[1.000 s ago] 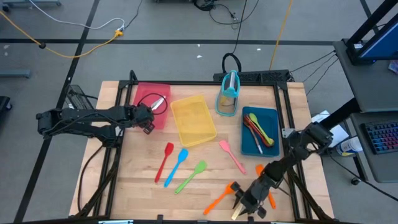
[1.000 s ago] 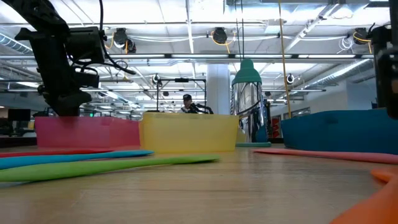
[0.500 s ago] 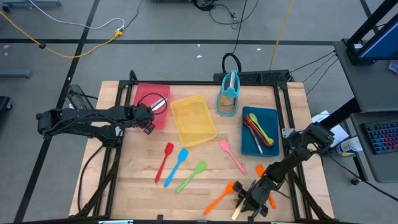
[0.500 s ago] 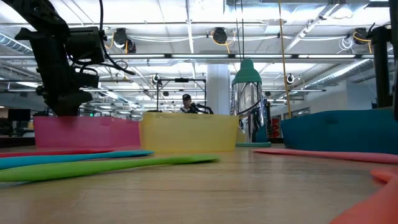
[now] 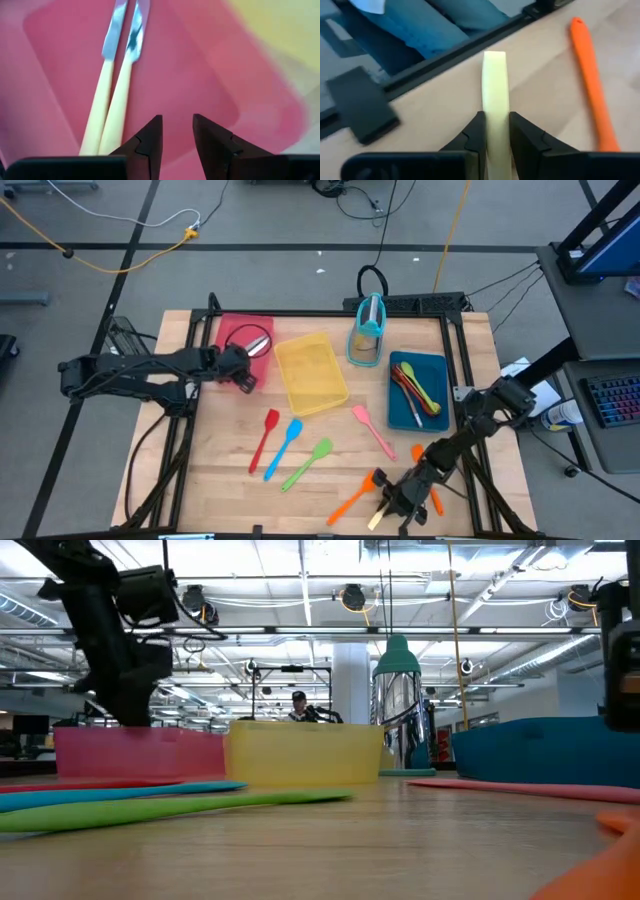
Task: Pick & Place Kitchen Items
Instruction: Put the yellow knife into the red bin
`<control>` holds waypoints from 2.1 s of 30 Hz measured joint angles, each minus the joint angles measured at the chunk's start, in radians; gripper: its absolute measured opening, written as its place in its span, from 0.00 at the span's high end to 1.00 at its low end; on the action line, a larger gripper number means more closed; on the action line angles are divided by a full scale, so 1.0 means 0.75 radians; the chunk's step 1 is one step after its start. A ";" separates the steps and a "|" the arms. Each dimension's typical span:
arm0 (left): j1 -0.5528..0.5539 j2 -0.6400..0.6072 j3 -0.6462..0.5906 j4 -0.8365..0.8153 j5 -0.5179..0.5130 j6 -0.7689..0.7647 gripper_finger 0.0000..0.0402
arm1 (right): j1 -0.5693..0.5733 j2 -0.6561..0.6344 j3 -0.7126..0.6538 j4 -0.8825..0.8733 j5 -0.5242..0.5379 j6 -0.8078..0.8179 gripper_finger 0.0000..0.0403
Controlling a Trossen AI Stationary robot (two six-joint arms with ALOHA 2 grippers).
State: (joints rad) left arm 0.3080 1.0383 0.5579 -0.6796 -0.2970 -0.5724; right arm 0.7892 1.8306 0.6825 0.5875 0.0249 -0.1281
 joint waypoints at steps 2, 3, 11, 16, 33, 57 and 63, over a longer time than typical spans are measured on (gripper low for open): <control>-0.001 -0.001 0.045 0.005 0.001 0.021 0.72 | -0.014 0.000 -0.003 0.058 0.008 -0.006 0.87; -0.004 -0.001 0.067 0.005 0.001 0.026 0.72 | -0.025 -0.003 -0.004 0.093 0.010 -0.022 0.87; -0.117 -0.001 0.178 0.228 0.061 0.136 0.72 | -0.107 -0.112 -0.002 0.178 0.007 -0.096 0.85; -0.250 0.004 0.178 0.489 0.124 0.314 0.72 | -0.182 -0.186 -0.001 0.184 0.172 -0.271 0.86; -0.677 0.103 0.178 0.645 0.137 -0.005 0.72 | -0.466 -0.179 0.308 -0.233 0.248 -0.731 0.86; -0.783 0.574 0.178 1.144 0.256 0.061 0.72 | -0.627 -0.042 0.521 -0.487 0.390 -1.160 0.84; -0.767 0.574 0.178 1.173 0.255 0.058 0.72 | -0.635 -0.042 0.521 -0.488 0.466 -1.176 0.86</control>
State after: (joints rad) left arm -0.2668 1.4689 0.6914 0.1998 -0.1059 -0.5288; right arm 0.3126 1.7992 1.0733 0.2214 0.3746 -1.0104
